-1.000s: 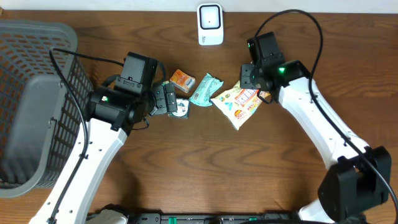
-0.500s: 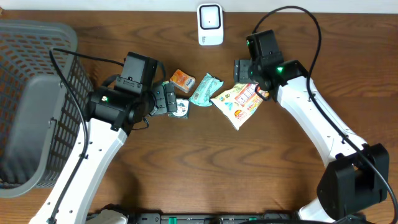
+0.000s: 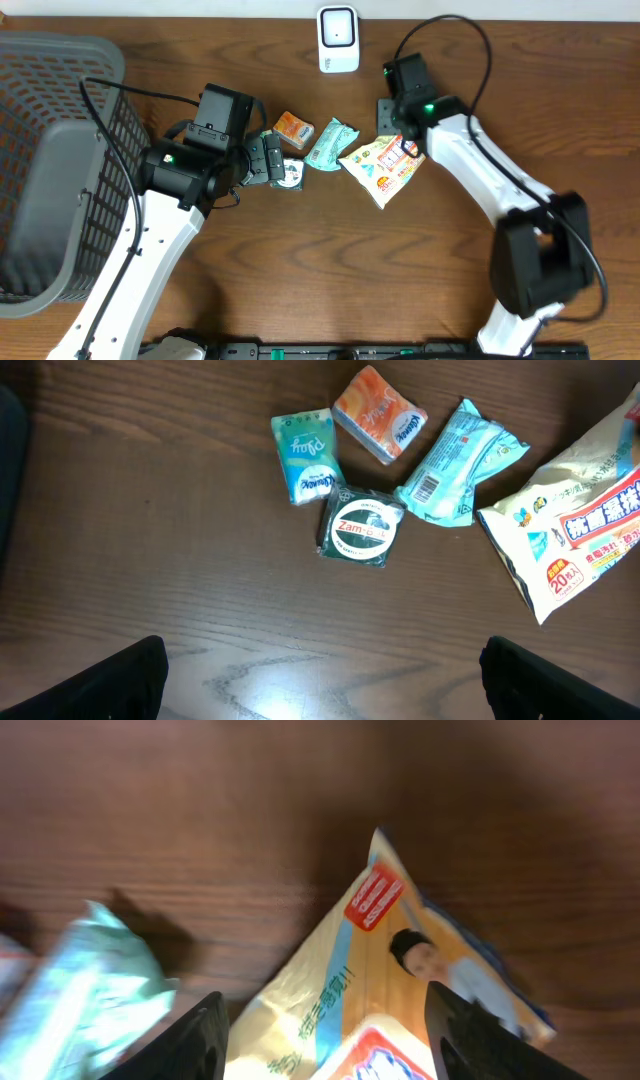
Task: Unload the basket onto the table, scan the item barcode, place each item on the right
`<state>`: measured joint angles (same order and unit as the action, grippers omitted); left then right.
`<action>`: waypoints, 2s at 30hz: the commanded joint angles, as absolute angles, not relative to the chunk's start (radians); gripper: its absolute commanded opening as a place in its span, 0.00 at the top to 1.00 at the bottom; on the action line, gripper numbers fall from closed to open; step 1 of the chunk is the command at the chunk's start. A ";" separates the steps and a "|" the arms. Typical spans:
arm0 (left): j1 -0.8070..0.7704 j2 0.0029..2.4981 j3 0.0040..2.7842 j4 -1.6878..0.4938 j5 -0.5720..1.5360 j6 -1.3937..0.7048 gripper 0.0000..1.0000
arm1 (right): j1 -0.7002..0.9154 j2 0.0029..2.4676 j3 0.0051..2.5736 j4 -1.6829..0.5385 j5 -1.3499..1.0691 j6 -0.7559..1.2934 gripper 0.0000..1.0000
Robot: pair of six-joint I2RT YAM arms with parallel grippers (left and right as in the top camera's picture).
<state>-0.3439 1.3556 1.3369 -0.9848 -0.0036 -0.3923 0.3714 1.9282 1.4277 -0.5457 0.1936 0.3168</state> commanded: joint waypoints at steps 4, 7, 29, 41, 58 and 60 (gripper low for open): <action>-0.342 1.352 1.352 -0.987 -0.016 -0.387 0.02 | 0.363 2.061 1.422 -0.576 0.335 0.308 0.40; -0.342 1.352 1.352 -0.987 -0.016 -0.387 0.02 | 0.353 2.069 1.422 -0.604 0.354 0.310 0.42; -0.342 1.352 1.352 -0.987 -0.016 -0.387 0.02 | 0.361 1.742 1.460 -0.961 -0.112 0.284 0.54; -0.342 1.352 1.352 -0.987 -0.016 -0.387 0.02 | 0.476 1.891 1.398 -0.872 -0.123 0.290 0.61; -0.342 1.352 1.352 -0.987 -0.016 -0.387 0.02 | 0.404 1.968 1.398 -1.168 0.436 0.426 0.61; -0.342 1.352 1.352 -0.987 -0.016 -0.387 0.02 | 0.356 1.967 1.408 -1.172 0.440 0.421 0.61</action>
